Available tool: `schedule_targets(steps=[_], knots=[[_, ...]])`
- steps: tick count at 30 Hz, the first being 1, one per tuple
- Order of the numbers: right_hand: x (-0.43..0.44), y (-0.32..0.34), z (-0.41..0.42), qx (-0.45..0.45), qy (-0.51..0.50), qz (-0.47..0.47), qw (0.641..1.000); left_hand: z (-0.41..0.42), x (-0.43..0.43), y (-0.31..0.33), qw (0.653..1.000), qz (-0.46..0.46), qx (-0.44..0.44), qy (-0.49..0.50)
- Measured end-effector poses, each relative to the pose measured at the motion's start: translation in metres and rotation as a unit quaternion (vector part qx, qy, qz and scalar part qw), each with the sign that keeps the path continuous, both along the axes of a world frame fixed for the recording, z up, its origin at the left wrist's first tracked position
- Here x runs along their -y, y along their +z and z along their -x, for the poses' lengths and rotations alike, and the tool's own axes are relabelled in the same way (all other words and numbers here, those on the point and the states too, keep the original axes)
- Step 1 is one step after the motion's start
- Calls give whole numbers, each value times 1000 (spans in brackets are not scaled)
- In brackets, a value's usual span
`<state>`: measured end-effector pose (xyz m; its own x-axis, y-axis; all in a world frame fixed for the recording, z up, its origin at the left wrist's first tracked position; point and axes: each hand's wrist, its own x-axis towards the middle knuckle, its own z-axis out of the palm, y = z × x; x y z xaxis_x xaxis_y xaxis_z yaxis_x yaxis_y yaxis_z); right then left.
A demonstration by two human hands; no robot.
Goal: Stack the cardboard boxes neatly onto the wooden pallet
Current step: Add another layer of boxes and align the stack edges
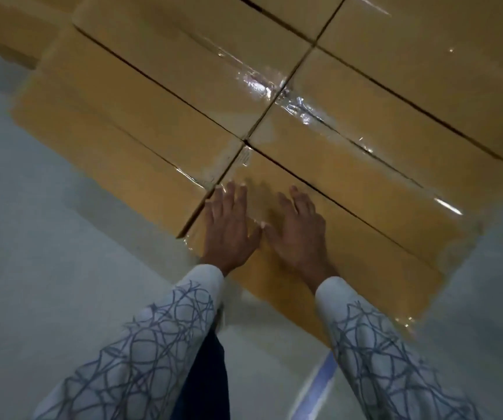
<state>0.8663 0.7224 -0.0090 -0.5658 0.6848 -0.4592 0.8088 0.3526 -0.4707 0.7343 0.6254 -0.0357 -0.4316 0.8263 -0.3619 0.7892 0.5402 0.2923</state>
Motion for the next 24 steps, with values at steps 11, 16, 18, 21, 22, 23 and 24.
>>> schedule_targets(steps=[11,16,18,21,22,23,24], knots=[[62,-60,108,37,-93,-34,994,121,17,-67,979,-86,-54,-179],[74,-81,113,49,-96,-87,990,145,36,-68,963,-103,-72,-238],[77,-90,117,40,-110,-95,989,150,41,-70,956,-104,-72,-265],[84,-99,128,28,-140,-102,984,149,42,-71,957,-79,-74,-271],[86,-101,131,27,-151,-113,982,147,41,-72,958,-73,-78,-267],[86,-103,133,34,-153,-119,980,145,40,-71,959,-71,-80,-263],[83,-104,133,36,-150,-118,981,145,40,-70,960,-67,-80,-261]])
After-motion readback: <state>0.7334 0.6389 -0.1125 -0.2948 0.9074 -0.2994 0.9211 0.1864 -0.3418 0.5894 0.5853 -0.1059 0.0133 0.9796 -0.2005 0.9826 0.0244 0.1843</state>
